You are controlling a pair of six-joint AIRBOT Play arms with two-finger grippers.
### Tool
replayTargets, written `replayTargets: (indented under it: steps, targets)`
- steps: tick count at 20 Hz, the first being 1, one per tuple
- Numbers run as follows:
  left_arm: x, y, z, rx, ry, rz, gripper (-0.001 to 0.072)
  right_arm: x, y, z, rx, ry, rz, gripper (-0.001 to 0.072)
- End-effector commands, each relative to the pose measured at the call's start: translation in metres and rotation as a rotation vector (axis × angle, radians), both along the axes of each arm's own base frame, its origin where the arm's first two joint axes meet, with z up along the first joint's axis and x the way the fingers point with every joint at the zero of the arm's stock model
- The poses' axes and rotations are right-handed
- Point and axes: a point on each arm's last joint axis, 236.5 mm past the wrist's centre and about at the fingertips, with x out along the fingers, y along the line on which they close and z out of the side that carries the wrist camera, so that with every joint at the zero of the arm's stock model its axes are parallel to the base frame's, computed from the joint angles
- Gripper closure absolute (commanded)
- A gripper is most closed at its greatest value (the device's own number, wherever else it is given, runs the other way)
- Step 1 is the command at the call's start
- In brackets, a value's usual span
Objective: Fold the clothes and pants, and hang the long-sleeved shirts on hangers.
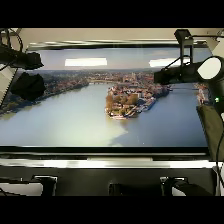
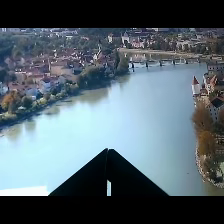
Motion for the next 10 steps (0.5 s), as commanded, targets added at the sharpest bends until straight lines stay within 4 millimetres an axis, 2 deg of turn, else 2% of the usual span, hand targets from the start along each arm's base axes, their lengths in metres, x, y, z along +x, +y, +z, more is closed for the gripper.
replayTargets:
  steps: [1,5,6,7,8,9,10]
  targets:
    - [0.001,0.000,0.000,0.000,-0.005,0.002,0.0689,0.005,0.000,0.005,0.005,-0.027,-0.006,0.0677]
    - [0.001,0.001,0.000,0.002,-0.004,0.002,0.0687,0.004,0.001,0.004,0.019,-0.016,-0.017,0.0676]
    - [0.000,0.007,-0.002,0.009,0.009,0.035,0.0653,0.002,0.002,0.003,0.044,0.004,-0.037,0.0676]
    - [-0.001,0.027,-0.011,0.046,0.044,0.110,0.0390,0.000,0.004,0.002,0.066,0.021,-0.052,0.0676]
    - [-0.004,0.050,-0.021,0.066,0.082,0.218,0.0035,0.000,0.005,0.003,0.078,0.022,-0.057,0.0675]
    - [-0.010,0.076,-0.031,0.089,0.122,0.323,-0.0004,-0.001,0.006,0.002,0.086,0.029,-0.061,0.0670]
    - [-0.014,0.099,-0.040,0.116,0.144,0.384,-0.0003,-0.002,0.006,0.001,0.084,0.039,-0.058,0.0607]
